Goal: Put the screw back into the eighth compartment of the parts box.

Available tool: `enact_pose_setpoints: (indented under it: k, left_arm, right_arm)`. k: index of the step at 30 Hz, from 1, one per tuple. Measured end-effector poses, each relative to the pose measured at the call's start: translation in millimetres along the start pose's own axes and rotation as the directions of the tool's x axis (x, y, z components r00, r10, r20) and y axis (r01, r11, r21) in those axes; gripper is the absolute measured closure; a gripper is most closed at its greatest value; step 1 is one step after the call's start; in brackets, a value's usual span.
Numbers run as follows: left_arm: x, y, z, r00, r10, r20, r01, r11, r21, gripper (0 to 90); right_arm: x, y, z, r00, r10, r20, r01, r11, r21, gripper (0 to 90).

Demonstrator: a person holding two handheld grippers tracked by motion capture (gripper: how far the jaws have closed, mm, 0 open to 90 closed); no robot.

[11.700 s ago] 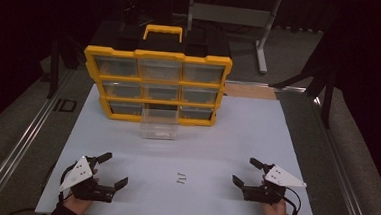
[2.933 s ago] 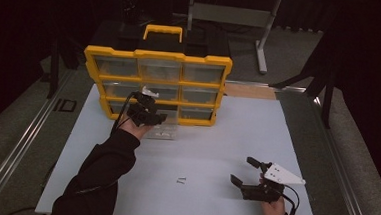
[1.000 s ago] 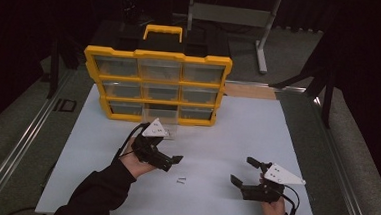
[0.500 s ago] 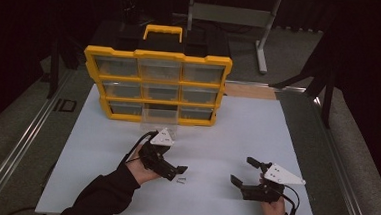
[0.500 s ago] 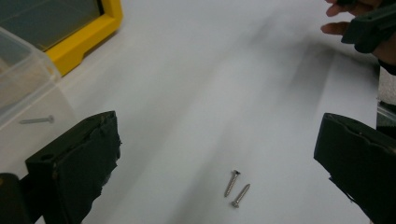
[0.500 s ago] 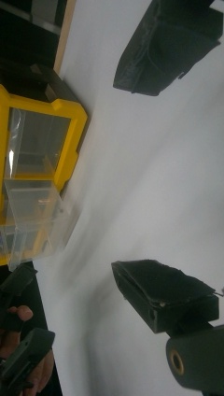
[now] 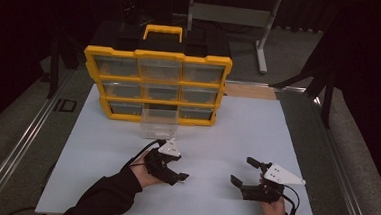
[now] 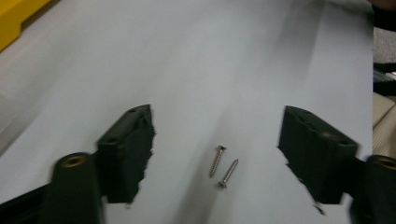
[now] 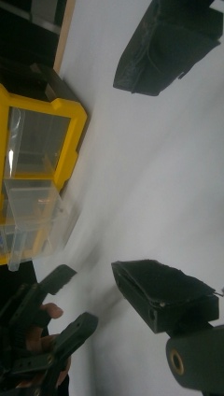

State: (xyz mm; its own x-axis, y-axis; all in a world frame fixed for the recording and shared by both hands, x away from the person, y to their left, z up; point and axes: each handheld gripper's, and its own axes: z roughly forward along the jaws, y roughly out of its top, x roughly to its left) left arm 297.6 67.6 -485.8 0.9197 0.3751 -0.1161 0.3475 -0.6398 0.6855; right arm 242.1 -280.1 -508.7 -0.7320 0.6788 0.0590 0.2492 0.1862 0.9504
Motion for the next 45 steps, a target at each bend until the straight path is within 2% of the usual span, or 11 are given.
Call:
enact_pose_setpoints:
  k: [6, 9, 14, 19, 29, 33, 36, 41, 45]
  left_arm:
    - [-1.3, -2.5, 6.6, 0.9992, 0.032, 0.023, -0.033, 0.9987, 0.039, 53.0]
    - [-1.7, -3.6, 11.1, 0.9982, 0.046, 0.039, -0.048, 0.9968, 0.064, 59.3]
    - [0.4, -5.4, 18.0, 0.9981, 0.05, 0.037, -0.053, 0.9941, 0.094, 67.8]
    - [1.7, -6.1, 24.5, 0.9982, 0.044, 0.042, -0.048, 0.9924, 0.113, 71.6]
    - [2.7, -5.9, 33.6, 0.9967, 0.065, 0.049, -0.072, 0.9866, 0.147, 82.6]
    - [5.2, -5.3, 35.5, 0.9969, 0.059, 0.053, -0.066, 0.9866, 0.149, 83.7]
    - [5.4, -4.6, 38.5, 0.996, 0.066, 0.06, -0.076, 0.9827, 0.169, 84.0]
    - [6.3, -3.4, 38.9, 0.9956, 0.072, 0.061, -0.081, 0.9825, 0.168, 86.4]
    - [8.9, -2.4, 33.5, 0.9956, 0.058, 0.073, -0.068, 0.9882, 0.137, 85.9]
  right_arm:
    - [-0.2, -0.2, 0.3, 1.0, -0.001, 0.001, 0.001, 1.0, 0.0, 10.8]
    - [-0.5, -0.3, 0.4, 1.0, 0.0, 0.001, 0.0, 1.0, 0.002, 10.7]
    - [-0.3, -0.2, 0.0, 1.0, 0.001, 0.0, -0.001, 1.0, 0.0, 10.8]
    - [-0.7, -0.3, -0.1, 1.0, 0.003, -0.001, -0.003, 1.0, 0.0, 10.8]
    - [-0.9, -0.3, -0.3, 1.0, 0.002, -0.003, -0.002, 1.0, 0.0, 10.8]
    - [-0.9, -0.4, -0.3, 1.0, 0.004, -0.002, -0.004, 1.0, 0.003, 10.8]
    - [-0.8, -0.3, -0.3, 1.0, 0.001, -0.002, -0.001, 1.0, 0.0, 10.8]
    - [-1.2, -0.3, -0.6, 1.0, 0.002, 0.0, -0.002, 1.0, 0.0, 10.8]
    - [-1.0, -0.3, -0.5, 1.0, 0.001, -0.001, -0.001, 1.0, 0.0, 10.8]
